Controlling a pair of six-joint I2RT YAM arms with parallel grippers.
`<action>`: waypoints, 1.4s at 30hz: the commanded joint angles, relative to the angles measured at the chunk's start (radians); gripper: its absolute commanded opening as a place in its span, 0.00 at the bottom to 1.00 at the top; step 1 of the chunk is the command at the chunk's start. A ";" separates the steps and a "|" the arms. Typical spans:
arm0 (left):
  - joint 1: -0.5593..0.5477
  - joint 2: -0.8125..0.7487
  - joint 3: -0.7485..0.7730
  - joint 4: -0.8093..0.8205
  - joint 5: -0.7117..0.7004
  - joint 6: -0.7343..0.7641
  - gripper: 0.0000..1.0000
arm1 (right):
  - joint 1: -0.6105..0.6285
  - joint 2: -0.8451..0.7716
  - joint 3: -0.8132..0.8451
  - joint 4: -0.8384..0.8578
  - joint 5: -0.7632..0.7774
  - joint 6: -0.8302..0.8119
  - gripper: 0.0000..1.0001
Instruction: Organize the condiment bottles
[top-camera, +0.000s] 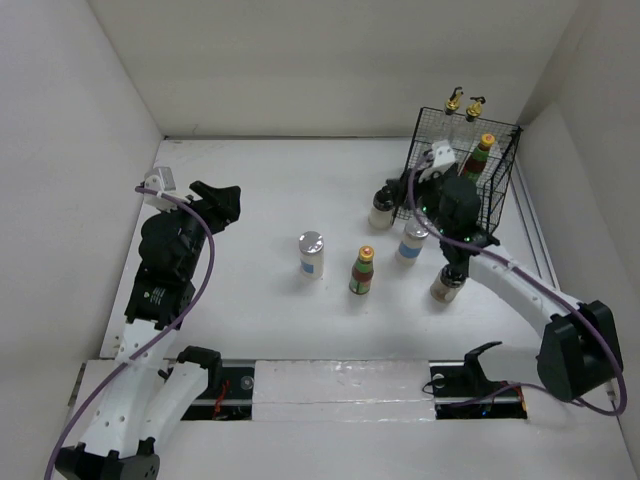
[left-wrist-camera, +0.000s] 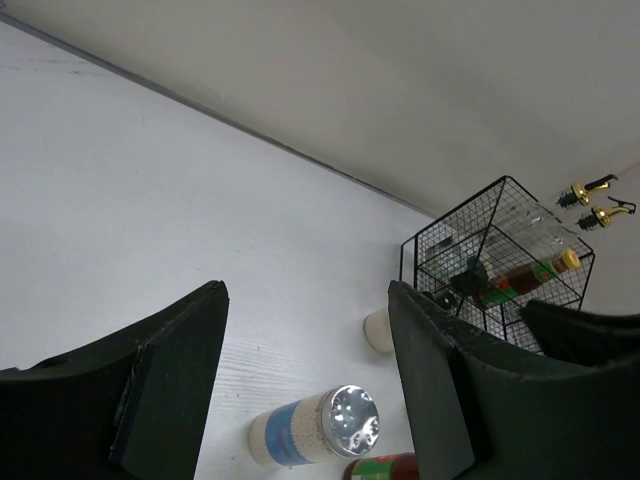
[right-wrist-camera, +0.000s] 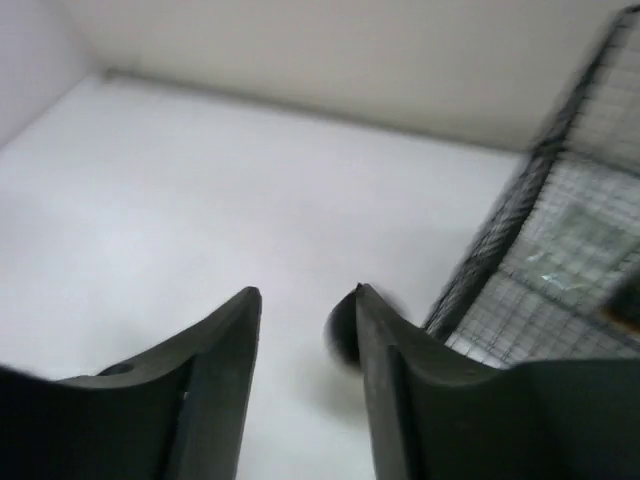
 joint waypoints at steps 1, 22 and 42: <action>-0.004 0.005 0.025 0.043 0.026 0.013 0.61 | 0.094 -0.105 -0.088 0.067 -0.173 -0.038 0.54; -0.004 0.002 0.016 0.063 0.048 0.004 0.61 | 0.392 -0.278 -0.313 -0.119 -0.202 -0.048 0.88; -0.004 -0.007 0.016 0.063 0.065 0.004 0.61 | 0.392 -0.225 -0.158 0.168 -0.084 -0.074 0.20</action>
